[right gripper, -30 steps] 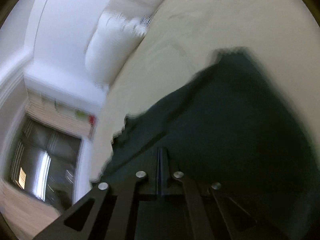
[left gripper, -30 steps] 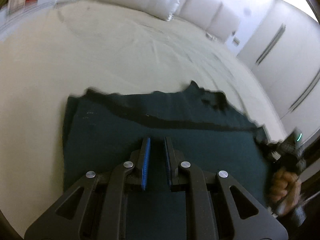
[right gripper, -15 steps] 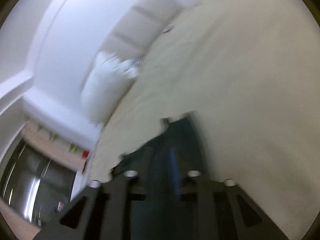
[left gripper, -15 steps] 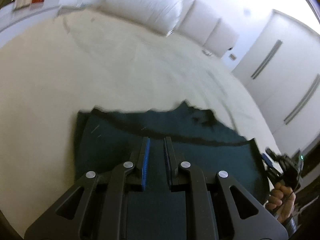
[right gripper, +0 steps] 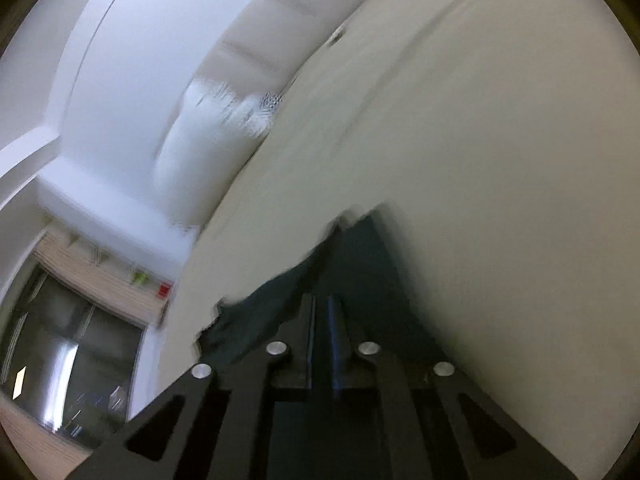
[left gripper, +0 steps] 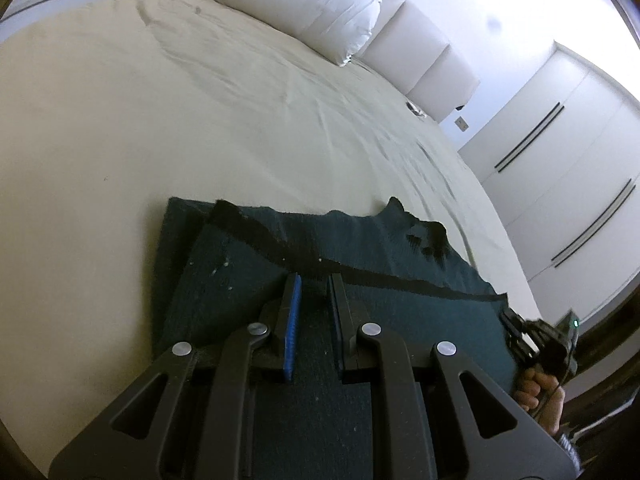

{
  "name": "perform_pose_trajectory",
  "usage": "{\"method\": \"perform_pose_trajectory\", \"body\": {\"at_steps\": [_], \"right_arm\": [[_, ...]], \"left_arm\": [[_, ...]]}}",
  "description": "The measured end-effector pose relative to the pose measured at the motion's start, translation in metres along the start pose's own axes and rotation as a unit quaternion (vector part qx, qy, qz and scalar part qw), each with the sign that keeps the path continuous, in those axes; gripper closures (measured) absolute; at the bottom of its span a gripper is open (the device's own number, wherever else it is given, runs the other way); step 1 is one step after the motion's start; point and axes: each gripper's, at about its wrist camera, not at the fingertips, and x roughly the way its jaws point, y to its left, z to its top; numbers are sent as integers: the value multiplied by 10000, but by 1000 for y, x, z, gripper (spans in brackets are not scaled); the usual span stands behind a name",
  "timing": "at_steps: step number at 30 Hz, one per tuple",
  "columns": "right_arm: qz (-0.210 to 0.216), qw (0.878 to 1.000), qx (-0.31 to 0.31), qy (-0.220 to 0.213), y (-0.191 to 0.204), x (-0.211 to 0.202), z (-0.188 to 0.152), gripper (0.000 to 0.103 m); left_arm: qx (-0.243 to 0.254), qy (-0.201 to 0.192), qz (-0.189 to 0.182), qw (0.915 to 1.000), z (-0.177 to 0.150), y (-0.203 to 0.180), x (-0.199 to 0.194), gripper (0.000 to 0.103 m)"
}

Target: Fold small clothes

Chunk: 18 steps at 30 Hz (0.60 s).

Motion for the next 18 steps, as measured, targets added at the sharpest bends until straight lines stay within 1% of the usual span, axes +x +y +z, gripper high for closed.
{"method": "perform_pose_trajectory", "body": {"at_steps": [1, 2, 3, 4, 5, 7, 8, 9, 10, 11, 12, 13, 14, 15, 17, 18], "right_arm": [[-82, 9997, 189, -107, -10, -14, 3, 90], [-332, 9990, 213, -211, -15, -27, 4, 84], [-544, 9977, 133, -394, -15, -46, 2, 78], [-626, 9968, 1, -506, -11, -62, -1, 75], [-674, 9959, -193, -570, -3, -76, -5, 70], [-805, 9907, -807, -743, 24, -107, -22, 62], [-866, 9864, -1116, -843, 38, -122, -32, 54], [-867, 9793, -1527, -1004, 61, -139, -48, 46], [-868, 9729, -1812, -1141, 77, -153, -59, 41], [-865, 9669, -2034, -1276, 92, -165, -69, 29], [-810, 9574, -2327, -1504, 110, -183, -84, 16], [-787, 9500, -2505, -1689, 123, -197, -93, 9], [-793, 9380, -2716, -2000, 140, -214, -105, 0], [-800, 9288, -2846, -2233, 153, -227, -111, 0], [-767, 9147, -3075, -2507, 171, -248, -121, 0], [-717, 9108, -3174, -2542, 184, -258, -126, 0]], "left_arm": [[85, 23, 205, 9998, 0, -5, -7, 90], [270, 41, 564, 9980, -1, -15, -18, 90], [406, 28, 747, 9964, -2, -24, -25, 90], [602, -61, 853, 9945, -4, -37, -38, 90], [739, -182, 919, 9929, -7, -48, -53, 90], [1120, -414, 1128, 9864, -17, -75, -83, 90], [1298, -528, 1204, 9828, -22, -87, -96, 90], [1469, -689, 1345, 9775, -30, -102, -114, 89], [1527, -820, 1417, 9746, -36, -112, -129, 86], [1544, -921, 1436, 9732, -41, -118, -140, 73], [1562, -1044, 1449, 9714, -47, -127, -154, 59], [1604, -1201, 1445, 9690, -53, -135, -170, 20], [1679, -1413, 1462, 9646, -60, -143, -187, 1], [1839, -1853, 1551, 9528, -71, -156, -209, 0], [2035, -2444, 1756, 9317, -87, -172, -242, 0], [2106, -2664, 2033, 9183, -96, -182, -256, 0]]}}
